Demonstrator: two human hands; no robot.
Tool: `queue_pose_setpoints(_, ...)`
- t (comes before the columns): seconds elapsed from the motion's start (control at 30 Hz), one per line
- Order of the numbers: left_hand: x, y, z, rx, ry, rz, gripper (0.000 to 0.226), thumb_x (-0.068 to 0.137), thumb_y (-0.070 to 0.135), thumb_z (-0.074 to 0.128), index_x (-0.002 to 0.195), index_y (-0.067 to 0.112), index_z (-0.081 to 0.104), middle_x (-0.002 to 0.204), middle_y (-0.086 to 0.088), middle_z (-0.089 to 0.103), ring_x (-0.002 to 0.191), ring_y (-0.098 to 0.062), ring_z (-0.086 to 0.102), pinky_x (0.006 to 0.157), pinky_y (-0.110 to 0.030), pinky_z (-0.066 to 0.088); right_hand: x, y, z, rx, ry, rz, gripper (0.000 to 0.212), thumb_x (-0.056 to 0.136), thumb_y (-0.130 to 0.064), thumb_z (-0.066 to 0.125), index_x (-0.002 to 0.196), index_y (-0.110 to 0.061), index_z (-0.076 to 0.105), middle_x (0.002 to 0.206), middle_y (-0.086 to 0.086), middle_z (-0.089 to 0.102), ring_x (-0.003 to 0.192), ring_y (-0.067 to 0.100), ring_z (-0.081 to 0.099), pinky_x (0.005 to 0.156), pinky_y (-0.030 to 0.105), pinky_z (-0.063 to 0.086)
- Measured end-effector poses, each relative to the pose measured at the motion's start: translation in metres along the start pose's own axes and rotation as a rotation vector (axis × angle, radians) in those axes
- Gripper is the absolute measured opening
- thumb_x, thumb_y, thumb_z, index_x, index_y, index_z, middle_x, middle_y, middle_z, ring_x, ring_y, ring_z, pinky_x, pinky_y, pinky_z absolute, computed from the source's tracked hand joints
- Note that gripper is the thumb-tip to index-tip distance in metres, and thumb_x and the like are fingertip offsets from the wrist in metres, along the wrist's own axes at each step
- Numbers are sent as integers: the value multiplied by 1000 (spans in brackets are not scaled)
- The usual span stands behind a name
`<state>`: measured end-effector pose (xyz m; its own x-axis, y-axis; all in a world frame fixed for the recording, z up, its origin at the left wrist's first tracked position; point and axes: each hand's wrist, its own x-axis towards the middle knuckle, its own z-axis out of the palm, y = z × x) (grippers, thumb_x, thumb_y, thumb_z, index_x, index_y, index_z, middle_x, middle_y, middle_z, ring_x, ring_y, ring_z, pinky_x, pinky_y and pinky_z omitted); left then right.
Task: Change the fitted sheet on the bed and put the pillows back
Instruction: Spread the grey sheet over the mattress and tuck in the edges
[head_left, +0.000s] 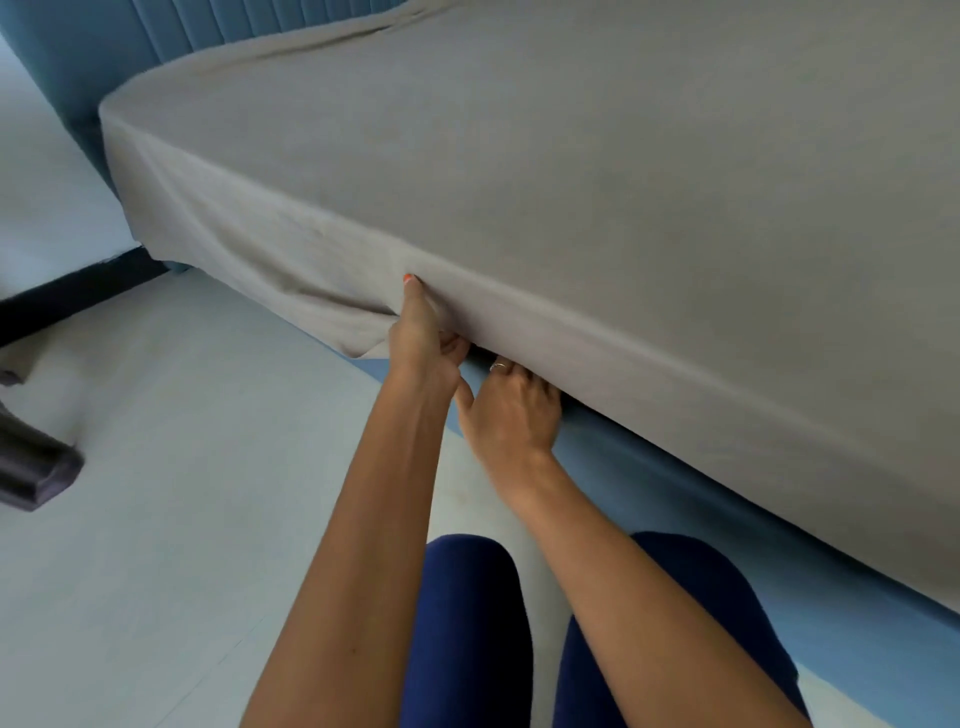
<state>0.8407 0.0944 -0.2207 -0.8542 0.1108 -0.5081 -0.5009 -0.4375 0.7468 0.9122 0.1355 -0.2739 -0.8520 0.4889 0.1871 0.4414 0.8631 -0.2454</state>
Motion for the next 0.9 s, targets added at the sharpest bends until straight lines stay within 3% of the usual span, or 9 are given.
queue_pose_setpoints(0.17, -6, -2, 4, -10, 22, 12, 45, 95, 52, 50, 86, 8, 46, 94, -9, 48, 88, -24, 51, 94, -39, 50, -3, 15, -4, 74, -8, -72, 64, 96, -54, 39, 136, -5, 44, 135, 14, 54, 125, 27, 50, 100, 35, 40)
queue_pose_setpoints(0.23, -4, -1, 5, -40, -40, 11, 49, 95, 54, 47, 102, 6, 50, 106, -9, 53, 98, -23, 56, 97, -40, 48, -2, 22, -6, 126, -19, -99, 65, 93, -57, 45, 134, -7, 48, 132, 13, 56, 121, 28, 53, 95, 35, 44)
queue_pose_setpoints(0.33, 2, 7, 5, -118, -147, -30, 82, 86, 67, 51, 132, -1, 42, 128, -14, 54, 113, -26, 59, 98, -39, 50, 5, 28, -6, 170, 39, -156, 60, 87, -54, 57, 115, -2, 63, 111, 16, 67, 104, 30, 64, 82, 34, 51)
queue_pose_setpoints(0.4, 9, 10, 6, -149, -206, -41, 94, 79, 72, 56, 137, 1, 39, 133, -14, 53, 116, -28, 58, 98, -40, 50, 7, 28, -7, 174, 129, -192, 49, 78, -48, 72, 86, 1, 70, 81, 17, 71, 75, 31, 69, 62, 30, 54)
queue_pose_setpoints(0.47, 16, 13, 8, -206, -222, -46, 98, 73, 74, 61, 138, 3, 39, 135, -15, 52, 116, -30, 58, 97, -44, 50, 8, 28, -9, 211, 203, -197, 46, 77, -46, 74, 76, 0, 70, 70, 16, 69, 63, 30, 68, 54, 28, 52)
queue_pose_setpoints(0.63, 30, 14, 15, -240, -199, -39, 93, 69, 80, 58, 131, 11, 53, 120, -11, 66, 110, -31, 62, 93, -48, 50, 8, 29, -14, 295, -27, -205, 64, 90, -60, 49, 108, 0, 63, 105, 19, 67, 99, 33, 64, 82, 35, 49)
queue_pose_setpoints(0.77, 31, 11, 15, -110, -268, 6, 90, 77, 86, 34, 129, 17, 60, 117, -7, 69, 109, -26, 64, 86, -41, 53, 10, 30, -26, 300, -251, -380, 80, 88, -59, 52, 145, -8, 31, 146, 11, 42, 135, 24, 40, 108, 32, 33)
queue_pose_setpoints(0.83, 32, 15, 10, 53, -268, -1, 94, 78, 85, 20, 132, 17, 57, 118, -6, 69, 105, -23, 65, 77, -35, 56, 9, 27, -37, 251, -402, -535, 75, 91, -53, 52, 147, -10, 28, 155, 8, 26, 142, 22, 27, 112, 35, 28)
queue_pose_setpoints(0.9, 32, 22, 4, 261, -171, -21, 97, 77, 86, 16, 129, 15, 56, 110, -5, 70, 94, -19, 68, 68, -29, 58, 8, 21, -50, 302, -519, -613, 64, 94, -50, 48, 145, -12, 35, 154, 6, 29, 140, 24, 31, 107, 37, 32)
